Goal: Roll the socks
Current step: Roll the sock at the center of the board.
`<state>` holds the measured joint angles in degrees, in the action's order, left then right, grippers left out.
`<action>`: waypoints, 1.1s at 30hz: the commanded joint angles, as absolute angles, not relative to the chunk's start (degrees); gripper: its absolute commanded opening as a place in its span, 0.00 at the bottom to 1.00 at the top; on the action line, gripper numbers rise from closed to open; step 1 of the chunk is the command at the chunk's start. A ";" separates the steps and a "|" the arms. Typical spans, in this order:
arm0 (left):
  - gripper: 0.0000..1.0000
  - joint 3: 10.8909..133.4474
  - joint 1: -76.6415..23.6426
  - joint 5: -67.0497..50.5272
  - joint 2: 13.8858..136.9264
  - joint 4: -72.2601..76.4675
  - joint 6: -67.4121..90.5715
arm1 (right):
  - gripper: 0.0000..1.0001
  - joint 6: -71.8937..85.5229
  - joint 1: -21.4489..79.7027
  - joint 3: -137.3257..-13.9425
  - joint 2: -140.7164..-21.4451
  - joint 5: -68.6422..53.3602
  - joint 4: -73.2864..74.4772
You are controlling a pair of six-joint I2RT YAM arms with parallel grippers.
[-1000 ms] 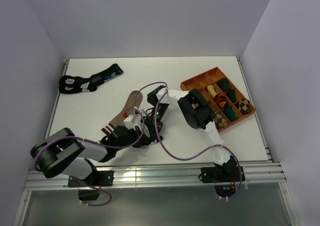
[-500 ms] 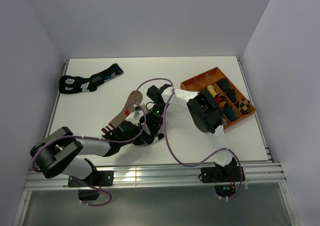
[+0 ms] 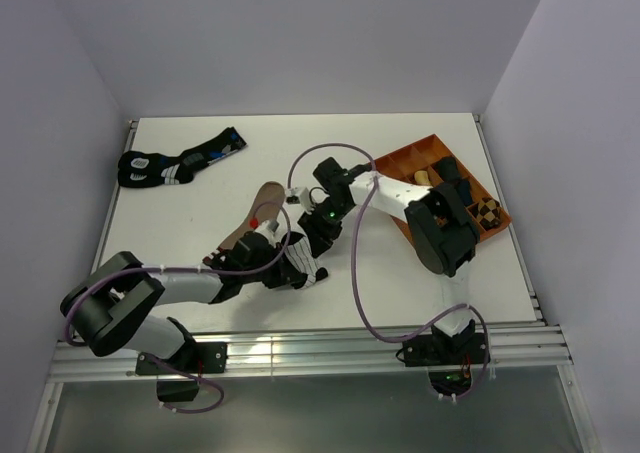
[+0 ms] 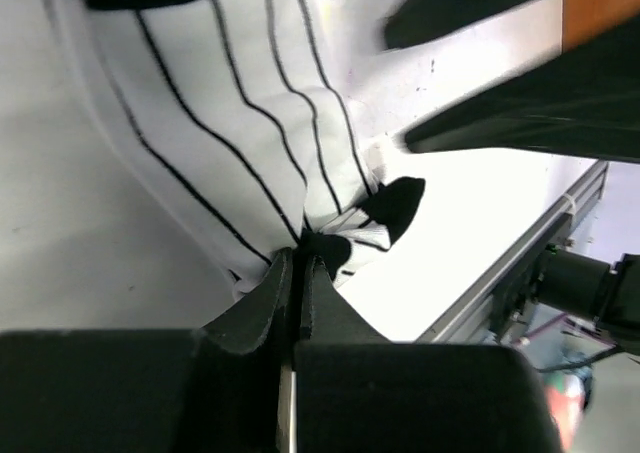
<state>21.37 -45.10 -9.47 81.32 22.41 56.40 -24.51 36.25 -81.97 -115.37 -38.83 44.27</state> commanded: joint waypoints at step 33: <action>0.00 40.43 -32.87 -32.16 95.09 -7.21 48.87 | 0.50 -37.53 51.50 -46.94 -82.44 -19.35 11.61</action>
